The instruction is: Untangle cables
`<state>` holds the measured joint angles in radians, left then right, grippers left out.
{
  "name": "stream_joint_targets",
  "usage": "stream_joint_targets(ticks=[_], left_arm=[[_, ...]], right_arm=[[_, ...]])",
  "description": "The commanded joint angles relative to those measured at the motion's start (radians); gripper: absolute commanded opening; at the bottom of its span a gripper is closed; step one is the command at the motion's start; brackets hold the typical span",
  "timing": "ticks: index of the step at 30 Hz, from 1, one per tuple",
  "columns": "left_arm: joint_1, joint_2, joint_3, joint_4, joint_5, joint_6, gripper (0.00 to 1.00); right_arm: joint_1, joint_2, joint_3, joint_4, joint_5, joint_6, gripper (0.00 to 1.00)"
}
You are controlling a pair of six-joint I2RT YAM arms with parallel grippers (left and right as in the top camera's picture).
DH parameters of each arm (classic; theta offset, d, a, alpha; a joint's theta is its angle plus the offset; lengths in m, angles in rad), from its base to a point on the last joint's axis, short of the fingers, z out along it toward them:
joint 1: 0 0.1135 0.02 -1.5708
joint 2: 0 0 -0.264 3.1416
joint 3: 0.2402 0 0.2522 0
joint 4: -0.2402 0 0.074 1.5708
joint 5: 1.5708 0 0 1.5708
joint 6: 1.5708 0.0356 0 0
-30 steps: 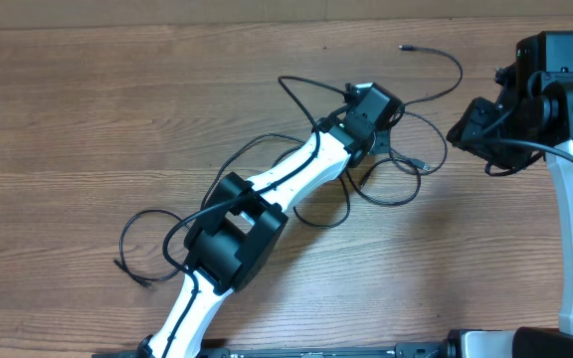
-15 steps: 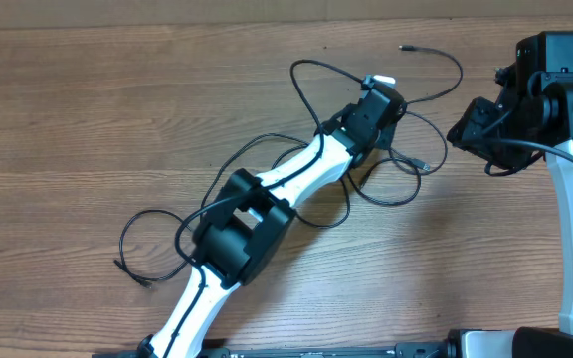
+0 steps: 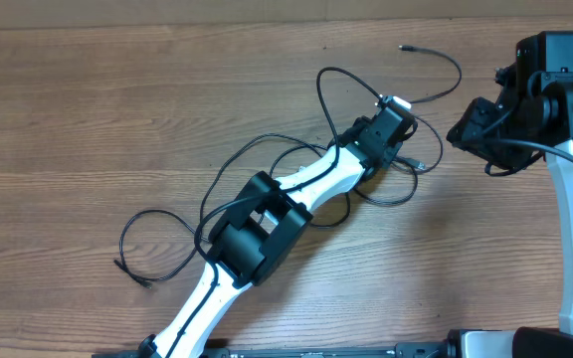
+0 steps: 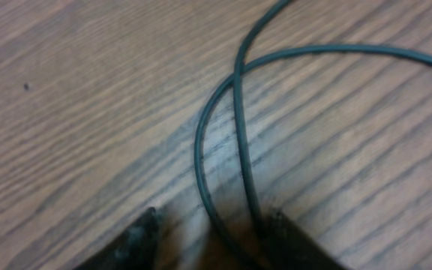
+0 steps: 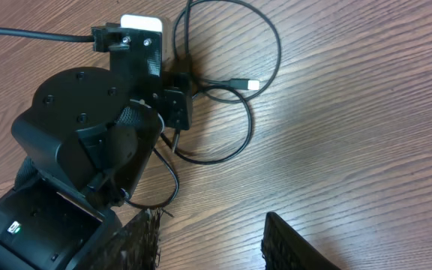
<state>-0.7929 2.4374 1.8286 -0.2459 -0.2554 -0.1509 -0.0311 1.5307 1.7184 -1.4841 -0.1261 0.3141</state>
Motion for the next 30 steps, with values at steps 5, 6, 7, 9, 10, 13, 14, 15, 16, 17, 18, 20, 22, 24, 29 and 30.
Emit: stream_joint_targets(ticks=[5,6,7,9,10,13,14,15,16,17,18,20,22,24,29,30], left_arm=[[0.013,0.014,0.003,-0.209,-0.138,0.016,0.04],[0.015,0.006,0.003,-0.233,-0.148,-0.004,0.04],[0.018,0.0,0.003,-0.246,-0.148,-0.014,0.04],[0.027,-0.041,0.006,-0.279,-0.144,-0.064,0.04],[0.032,-0.06,0.006,-0.29,-0.144,-0.076,0.04],[0.048,-0.149,0.007,-0.343,-0.143,-0.1,0.04],[0.055,-0.187,0.007,-0.376,-0.133,-0.112,0.04],[0.062,-0.209,0.007,-0.397,-0.115,-0.118,0.04],[0.068,-0.228,0.007,-0.416,-0.094,-0.119,0.04],[0.075,-0.244,0.007,-0.434,-0.073,-0.12,0.04],[0.082,-0.252,0.007,-0.446,-0.057,-0.122,0.04],[0.096,-0.259,0.007,-0.468,-0.023,-0.161,0.04],[0.11,-0.258,0.007,-0.487,0.021,-0.201,0.04],[0.132,-0.258,0.007,-0.506,0.095,-0.24,0.04],[0.194,-0.262,0.007,-0.515,0.229,-0.285,0.04],[0.211,-0.265,0.007,-0.517,0.26,-0.292,0.04]], right_arm=[[-0.004,0.0,0.001,0.016,0.005,0.0,0.5],[-0.004,0.0,0.001,0.023,0.005,0.0,0.5],[-0.004,0.0,0.001,0.029,0.005,0.0,0.5],[-0.004,0.001,0.001,0.04,0.005,0.0,0.51],[-0.004,0.001,0.001,0.042,0.005,0.002,0.51],[-0.004,0.001,0.001,0.04,0.005,0.004,0.51],[-0.004,0.001,0.001,0.04,0.005,0.004,0.51],[-0.004,0.001,0.001,0.04,0.005,0.004,0.52],[-0.004,0.001,0.001,0.042,0.005,0.004,0.54],[-0.004,0.001,0.001,0.046,0.005,0.004,0.56],[-0.004,0.002,0.001,0.05,0.005,0.004,0.57],[-0.004,0.002,0.0,0.065,0.006,0.004,0.59],[-0.004,0.002,-0.006,0.091,0.005,0.004,0.61],[-0.004,0.002,-0.036,0.151,0.003,0.005,0.62],[0.01,0.008,-0.175,0.313,-0.011,0.002,0.65],[0.019,0.012,-0.216,0.362,-0.019,-0.009,0.65]])
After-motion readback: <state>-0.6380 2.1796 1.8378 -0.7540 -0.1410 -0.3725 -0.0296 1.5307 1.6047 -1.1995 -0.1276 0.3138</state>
